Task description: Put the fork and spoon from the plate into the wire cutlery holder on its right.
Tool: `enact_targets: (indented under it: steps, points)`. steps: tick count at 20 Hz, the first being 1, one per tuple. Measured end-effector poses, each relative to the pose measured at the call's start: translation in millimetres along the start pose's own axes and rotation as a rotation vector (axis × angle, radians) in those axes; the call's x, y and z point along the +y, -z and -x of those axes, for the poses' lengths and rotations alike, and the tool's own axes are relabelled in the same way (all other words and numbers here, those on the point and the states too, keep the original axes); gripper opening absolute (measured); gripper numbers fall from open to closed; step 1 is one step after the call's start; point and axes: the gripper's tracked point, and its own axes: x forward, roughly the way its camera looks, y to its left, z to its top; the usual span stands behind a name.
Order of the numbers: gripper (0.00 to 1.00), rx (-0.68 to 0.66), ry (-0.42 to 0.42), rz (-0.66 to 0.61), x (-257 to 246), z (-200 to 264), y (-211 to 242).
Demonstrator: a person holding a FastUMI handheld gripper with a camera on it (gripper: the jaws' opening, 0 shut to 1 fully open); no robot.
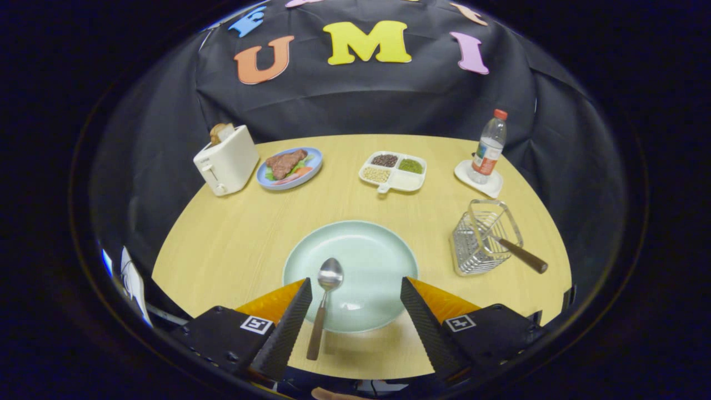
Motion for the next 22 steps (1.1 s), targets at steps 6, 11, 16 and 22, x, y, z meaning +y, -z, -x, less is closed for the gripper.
enact_targets:
  steps: [6, 11, 16, 22]
  points:
    - [0.97, 0.08, -0.017, 0.008, 22.1, -31.9, 22.5]
    - [0.95, 0.133, -0.013, 0.018, 29.7, -47.7, 40.2]
    - [0.8, 0.175, 0.002, 0.01, 28.0, -59.7, 51.7]
    - [0.42, 0.222, 0.0, 0.022, 28.4, -62.7, 62.2]
